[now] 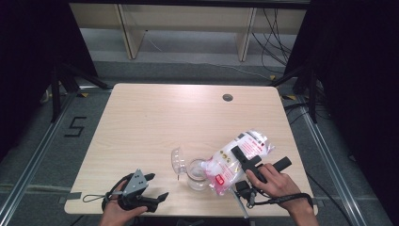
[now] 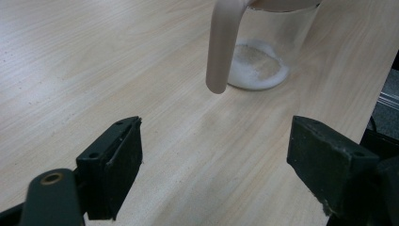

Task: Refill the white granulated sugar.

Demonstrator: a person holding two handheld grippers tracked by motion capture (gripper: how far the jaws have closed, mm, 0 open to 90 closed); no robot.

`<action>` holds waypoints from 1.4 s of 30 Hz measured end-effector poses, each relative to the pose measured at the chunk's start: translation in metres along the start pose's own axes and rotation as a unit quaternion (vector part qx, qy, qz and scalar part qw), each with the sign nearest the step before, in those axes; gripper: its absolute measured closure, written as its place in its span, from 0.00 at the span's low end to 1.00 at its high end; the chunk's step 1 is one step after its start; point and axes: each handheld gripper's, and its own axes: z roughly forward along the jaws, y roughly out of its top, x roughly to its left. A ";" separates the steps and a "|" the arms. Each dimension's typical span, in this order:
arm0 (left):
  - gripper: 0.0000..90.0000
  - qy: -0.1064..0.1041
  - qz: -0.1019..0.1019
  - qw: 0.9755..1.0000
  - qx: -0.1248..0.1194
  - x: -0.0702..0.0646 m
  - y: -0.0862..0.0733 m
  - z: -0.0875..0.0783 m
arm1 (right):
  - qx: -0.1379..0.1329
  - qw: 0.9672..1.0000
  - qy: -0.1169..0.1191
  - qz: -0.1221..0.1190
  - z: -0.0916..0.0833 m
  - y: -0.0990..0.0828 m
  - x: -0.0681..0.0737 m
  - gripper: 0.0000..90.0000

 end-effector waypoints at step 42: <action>0.20 -0.002 -0.005 1.000 -0.006 -0.001 0.000 0.000 | 0.000 1.000 0.001 -0.011 -0.001 -0.001 -0.002 0.60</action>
